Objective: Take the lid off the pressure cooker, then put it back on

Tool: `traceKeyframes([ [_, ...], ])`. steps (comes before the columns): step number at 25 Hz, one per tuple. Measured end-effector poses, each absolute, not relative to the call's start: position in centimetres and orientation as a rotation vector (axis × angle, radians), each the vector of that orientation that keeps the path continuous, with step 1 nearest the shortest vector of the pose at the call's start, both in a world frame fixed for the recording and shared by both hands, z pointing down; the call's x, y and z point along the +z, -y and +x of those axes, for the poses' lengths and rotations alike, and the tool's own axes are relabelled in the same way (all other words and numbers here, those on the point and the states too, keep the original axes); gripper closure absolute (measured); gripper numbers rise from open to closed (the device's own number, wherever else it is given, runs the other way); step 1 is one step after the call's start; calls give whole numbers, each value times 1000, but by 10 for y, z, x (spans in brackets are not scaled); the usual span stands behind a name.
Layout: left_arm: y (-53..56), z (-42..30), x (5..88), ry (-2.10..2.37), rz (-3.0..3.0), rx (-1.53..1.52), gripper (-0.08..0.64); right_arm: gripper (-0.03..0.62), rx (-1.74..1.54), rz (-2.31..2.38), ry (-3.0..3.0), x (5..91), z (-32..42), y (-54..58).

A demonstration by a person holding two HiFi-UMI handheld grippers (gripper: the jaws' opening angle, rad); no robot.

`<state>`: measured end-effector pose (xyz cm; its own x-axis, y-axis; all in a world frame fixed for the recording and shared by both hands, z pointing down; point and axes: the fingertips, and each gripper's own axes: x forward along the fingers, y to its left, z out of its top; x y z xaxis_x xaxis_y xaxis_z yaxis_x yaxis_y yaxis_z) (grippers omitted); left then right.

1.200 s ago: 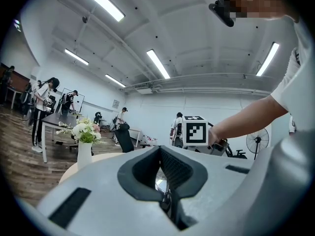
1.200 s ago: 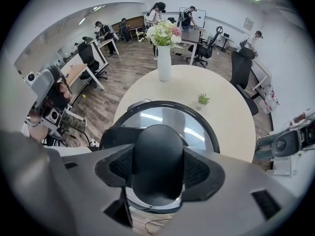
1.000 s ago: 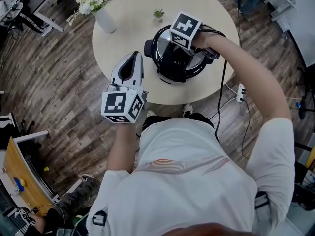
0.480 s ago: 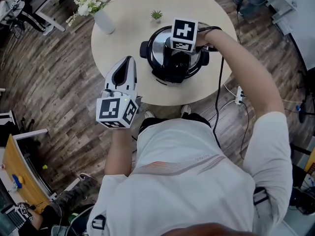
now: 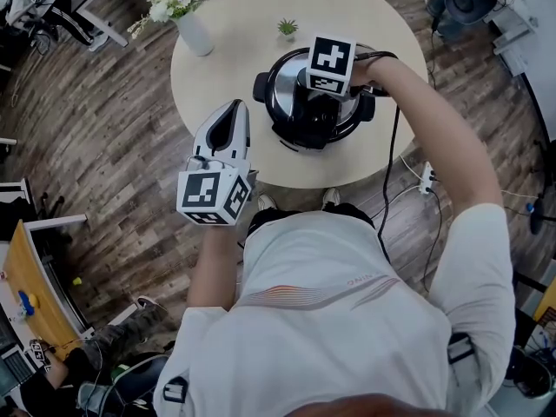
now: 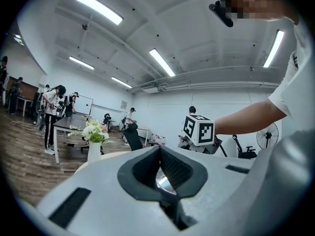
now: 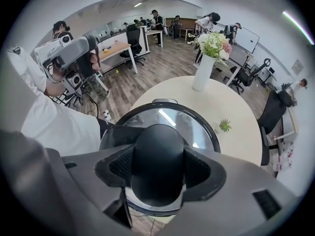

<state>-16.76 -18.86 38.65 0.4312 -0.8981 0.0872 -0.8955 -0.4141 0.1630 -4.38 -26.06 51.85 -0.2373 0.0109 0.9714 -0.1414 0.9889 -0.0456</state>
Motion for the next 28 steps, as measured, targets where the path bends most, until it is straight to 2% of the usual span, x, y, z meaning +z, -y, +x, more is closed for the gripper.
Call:
traceKeyframes([
  [4, 189, -164, 382, 1589, 2503, -20, 555, 301, 129, 121, 1850, 517, -44, 262],
  [6, 190, -162, 379, 1588, 2508, -21, 555, 251, 112, 159, 1880, 513, -44, 266],
  [18, 202, -150, 363, 1585, 2559, -17, 554, 262, 42, 701, 2473, 373, -10, 267],
  [20, 205, -147, 357, 1581, 2576, -21, 554, 318, 27, 868, 2558, 350, 6, 262],
  [22, 208, -144, 353, 1578, 2589, -23, 555, 437, 9, 1064, 2633, 330, 24, 257],
  [23, 210, -143, 352, 1576, 2594, -23, 554, 475, 7, 1147, 2661, 323, 33, 255],
  [26, 216, -138, 350, 1564, 2603, -21, 555, 548, 34, 1284, 2711, 313, 53, 245],
  [28, 217, -134, 351, 1552, 2610, -15, 555, 568, 42, 1281, 2758, 311, 58, 234],
])
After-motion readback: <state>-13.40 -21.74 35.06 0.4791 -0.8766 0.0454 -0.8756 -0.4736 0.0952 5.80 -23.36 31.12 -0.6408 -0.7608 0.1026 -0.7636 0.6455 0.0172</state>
